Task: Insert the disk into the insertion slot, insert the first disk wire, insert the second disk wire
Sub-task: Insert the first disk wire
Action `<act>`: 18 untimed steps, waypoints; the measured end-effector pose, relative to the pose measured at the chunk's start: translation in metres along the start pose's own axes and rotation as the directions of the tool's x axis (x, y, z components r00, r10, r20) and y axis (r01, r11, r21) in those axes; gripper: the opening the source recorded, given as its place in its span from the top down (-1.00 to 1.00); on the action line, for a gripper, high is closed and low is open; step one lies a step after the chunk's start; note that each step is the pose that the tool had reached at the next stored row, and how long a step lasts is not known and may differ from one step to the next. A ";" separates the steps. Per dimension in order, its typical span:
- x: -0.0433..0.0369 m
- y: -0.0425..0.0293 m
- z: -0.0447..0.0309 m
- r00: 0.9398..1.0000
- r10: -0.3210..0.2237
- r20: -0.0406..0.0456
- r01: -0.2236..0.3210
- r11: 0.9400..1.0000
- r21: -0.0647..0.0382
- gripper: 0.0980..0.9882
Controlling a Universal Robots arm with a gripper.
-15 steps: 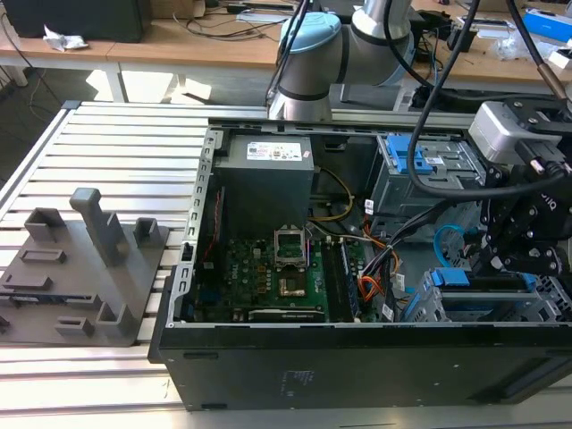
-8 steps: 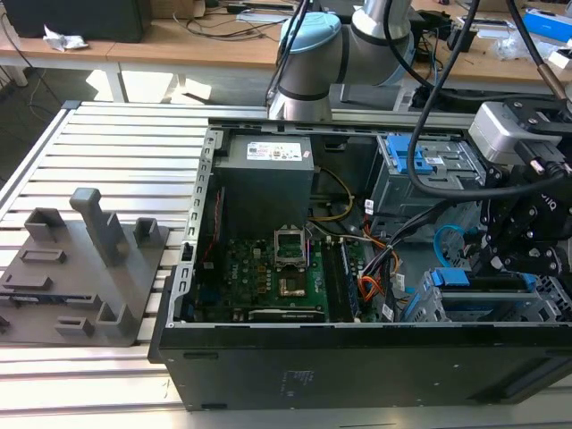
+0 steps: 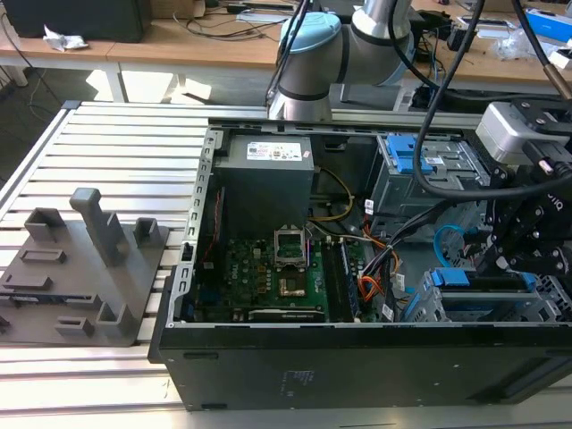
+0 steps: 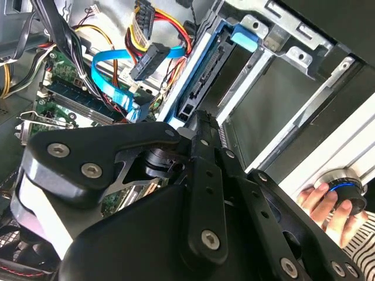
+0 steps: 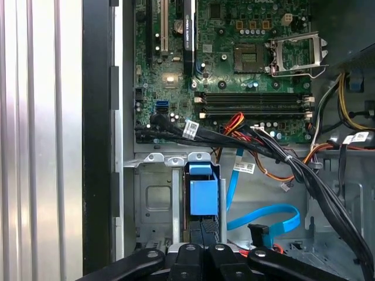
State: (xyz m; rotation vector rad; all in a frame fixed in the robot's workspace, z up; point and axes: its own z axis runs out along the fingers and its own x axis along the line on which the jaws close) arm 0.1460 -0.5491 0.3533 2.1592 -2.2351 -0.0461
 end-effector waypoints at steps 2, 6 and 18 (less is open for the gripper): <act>-0.0002 -0.0058 -0.0003 1.000 0.000 0.000 0.000 1.000 0.000 0.98; -0.0006 -0.0142 -0.0010 1.000 0.000 0.000 0.000 1.000 0.000 0.98; -0.0166 -0.0146 -0.0116 1.000 0.000 0.000 0.000 1.000 0.000 0.98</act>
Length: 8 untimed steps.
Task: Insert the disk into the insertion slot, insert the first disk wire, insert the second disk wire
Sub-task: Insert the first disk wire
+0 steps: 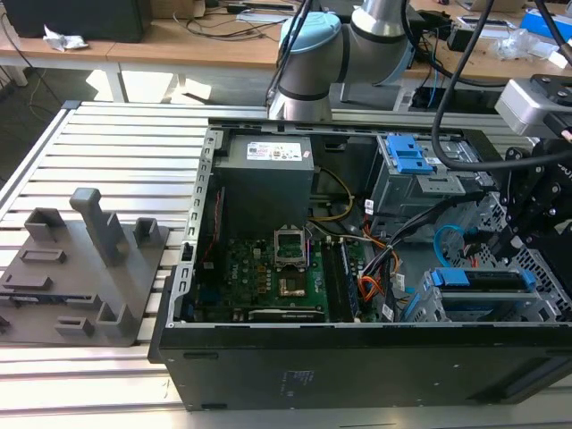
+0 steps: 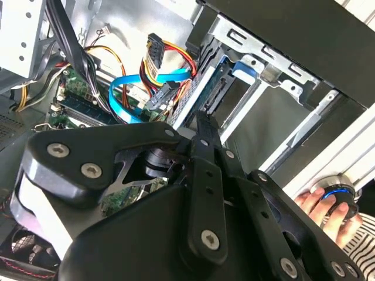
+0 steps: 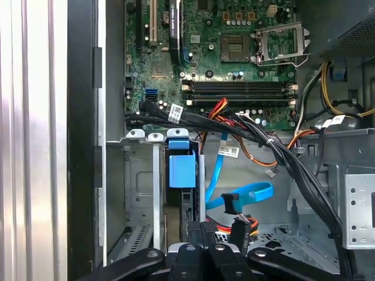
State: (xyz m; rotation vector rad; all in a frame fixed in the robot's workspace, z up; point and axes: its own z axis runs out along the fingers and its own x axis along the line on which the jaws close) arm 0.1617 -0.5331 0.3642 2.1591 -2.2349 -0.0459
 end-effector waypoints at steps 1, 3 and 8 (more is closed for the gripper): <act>0.0000 0.0000 0.0000 1.000 0.000 0.000 0.000 1.000 0.000 0.98; -0.0002 0.0000 0.0000 1.000 0.000 0.000 0.000 1.000 0.000 0.98; -0.0005 0.0000 0.0000 1.000 0.000 0.000 0.000 1.000 0.000 0.84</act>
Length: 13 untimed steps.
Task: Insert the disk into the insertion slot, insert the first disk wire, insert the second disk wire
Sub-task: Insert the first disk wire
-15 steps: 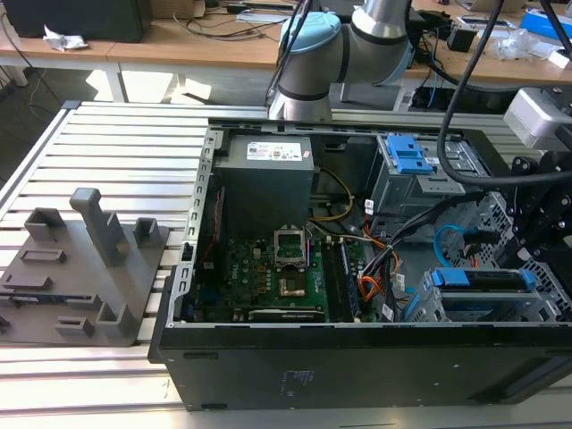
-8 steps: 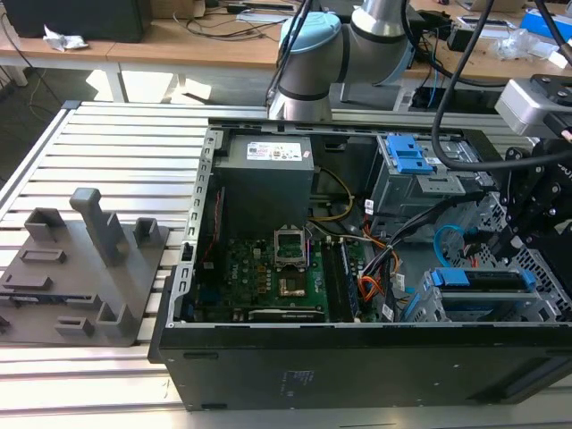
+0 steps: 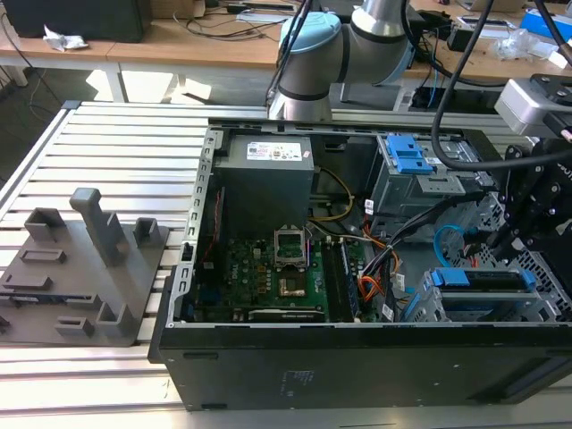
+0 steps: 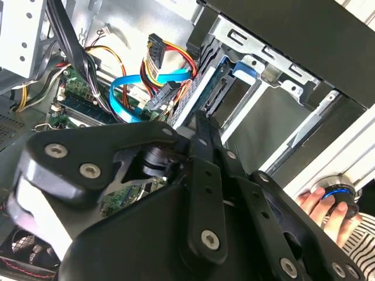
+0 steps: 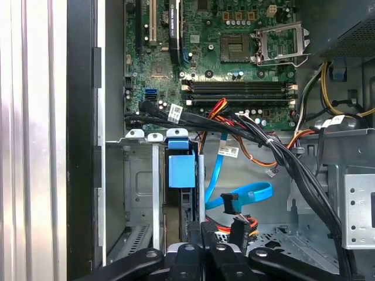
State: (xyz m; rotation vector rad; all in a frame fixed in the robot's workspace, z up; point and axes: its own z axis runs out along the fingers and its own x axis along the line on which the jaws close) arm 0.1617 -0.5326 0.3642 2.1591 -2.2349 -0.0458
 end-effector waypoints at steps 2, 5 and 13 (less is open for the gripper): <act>-0.0001 0.0000 0.0000 1.000 0.000 0.000 0.000 1.000 0.000 0.69; -0.0101 0.0003 0.0000 1.000 0.000 -0.011 0.000 1.000 0.000 0.41; -0.0349 -0.0027 0.0026 0.999 0.027 -0.024 -0.027 1.000 0.001 0.41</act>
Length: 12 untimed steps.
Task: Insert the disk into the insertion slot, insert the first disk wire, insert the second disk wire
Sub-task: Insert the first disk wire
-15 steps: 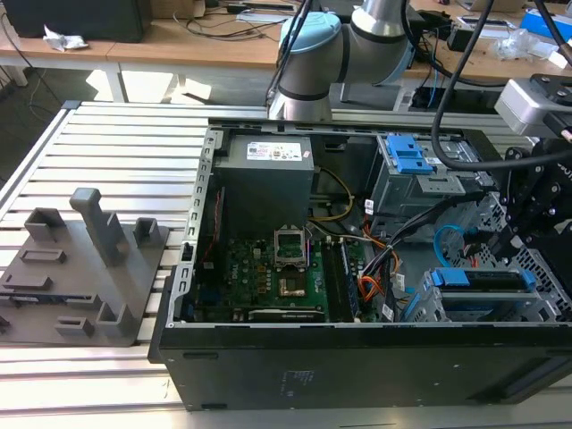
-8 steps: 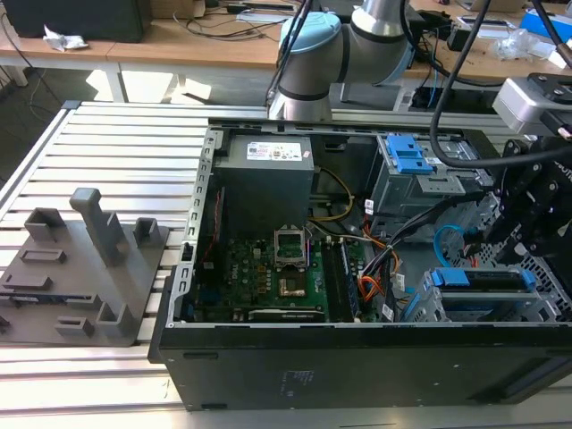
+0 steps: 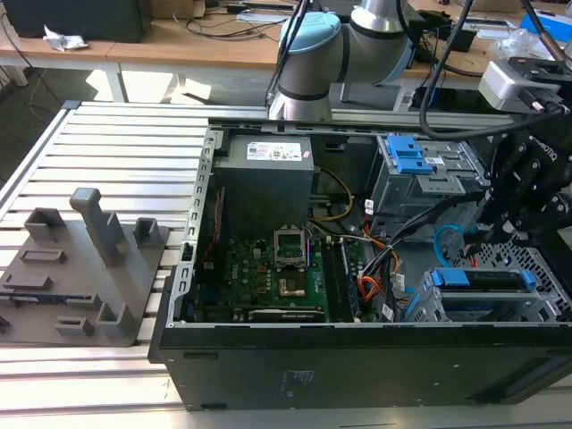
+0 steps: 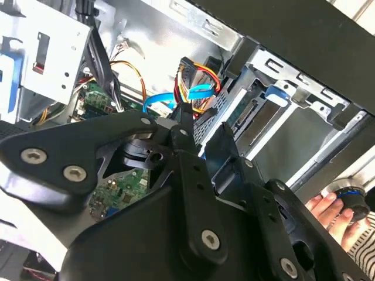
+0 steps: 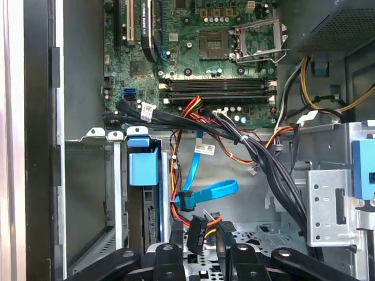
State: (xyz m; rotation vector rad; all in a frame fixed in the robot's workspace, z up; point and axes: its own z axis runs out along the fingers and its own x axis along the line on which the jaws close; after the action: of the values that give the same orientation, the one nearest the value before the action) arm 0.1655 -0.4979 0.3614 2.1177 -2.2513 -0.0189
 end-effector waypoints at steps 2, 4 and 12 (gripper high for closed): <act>0.0000 0.0000 0.0016 1.000 0.023 -0.003 -0.023 1.000 0.000 0.41; -0.0002 -0.0002 0.0058 0.999 0.043 -0.010 -0.043 0.999 0.000 0.41; -0.0002 0.0000 0.0082 0.999 0.048 -0.014 -0.048 0.999 0.000 0.73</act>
State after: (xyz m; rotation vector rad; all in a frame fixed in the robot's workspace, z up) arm 0.1652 -0.4979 0.3532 2.0557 -2.2933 -0.0020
